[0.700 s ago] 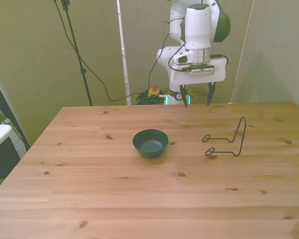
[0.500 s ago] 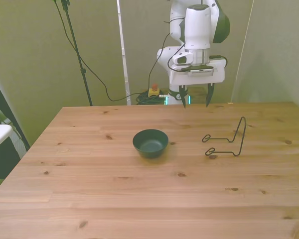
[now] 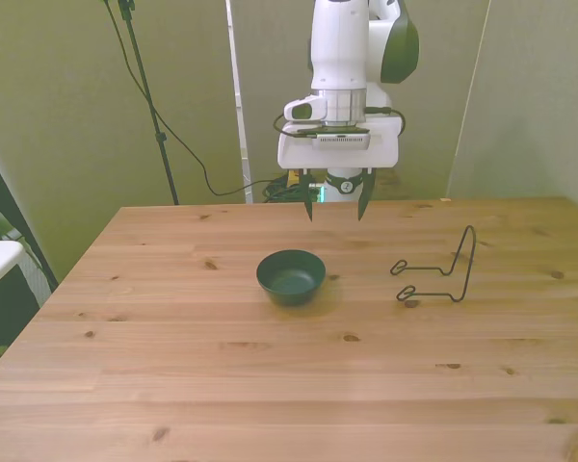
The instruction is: Load the bowl
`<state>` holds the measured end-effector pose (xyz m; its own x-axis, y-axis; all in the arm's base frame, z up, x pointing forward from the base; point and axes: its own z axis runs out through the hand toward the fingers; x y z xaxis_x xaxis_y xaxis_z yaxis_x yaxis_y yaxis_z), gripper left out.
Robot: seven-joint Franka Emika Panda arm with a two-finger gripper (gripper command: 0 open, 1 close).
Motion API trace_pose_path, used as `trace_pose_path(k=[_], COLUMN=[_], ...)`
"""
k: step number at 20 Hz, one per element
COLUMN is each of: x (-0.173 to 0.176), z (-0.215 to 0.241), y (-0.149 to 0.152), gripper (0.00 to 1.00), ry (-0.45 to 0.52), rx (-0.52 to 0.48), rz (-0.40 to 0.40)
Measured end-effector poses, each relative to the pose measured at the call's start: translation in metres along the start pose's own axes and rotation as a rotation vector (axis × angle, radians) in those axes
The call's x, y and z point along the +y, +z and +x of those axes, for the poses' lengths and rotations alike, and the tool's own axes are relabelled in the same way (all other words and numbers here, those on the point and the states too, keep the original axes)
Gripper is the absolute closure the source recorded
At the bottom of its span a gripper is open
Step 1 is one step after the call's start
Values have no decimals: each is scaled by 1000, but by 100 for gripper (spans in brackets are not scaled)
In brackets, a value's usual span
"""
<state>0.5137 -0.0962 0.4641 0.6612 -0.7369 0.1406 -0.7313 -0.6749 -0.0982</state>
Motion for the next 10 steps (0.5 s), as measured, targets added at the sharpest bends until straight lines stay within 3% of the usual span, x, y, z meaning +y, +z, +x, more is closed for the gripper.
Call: trace_pose_path(k=[10], x=[1], z=[65], y=[50], gripper=[0], ry=[52], rx=[-46], rz=[-86])
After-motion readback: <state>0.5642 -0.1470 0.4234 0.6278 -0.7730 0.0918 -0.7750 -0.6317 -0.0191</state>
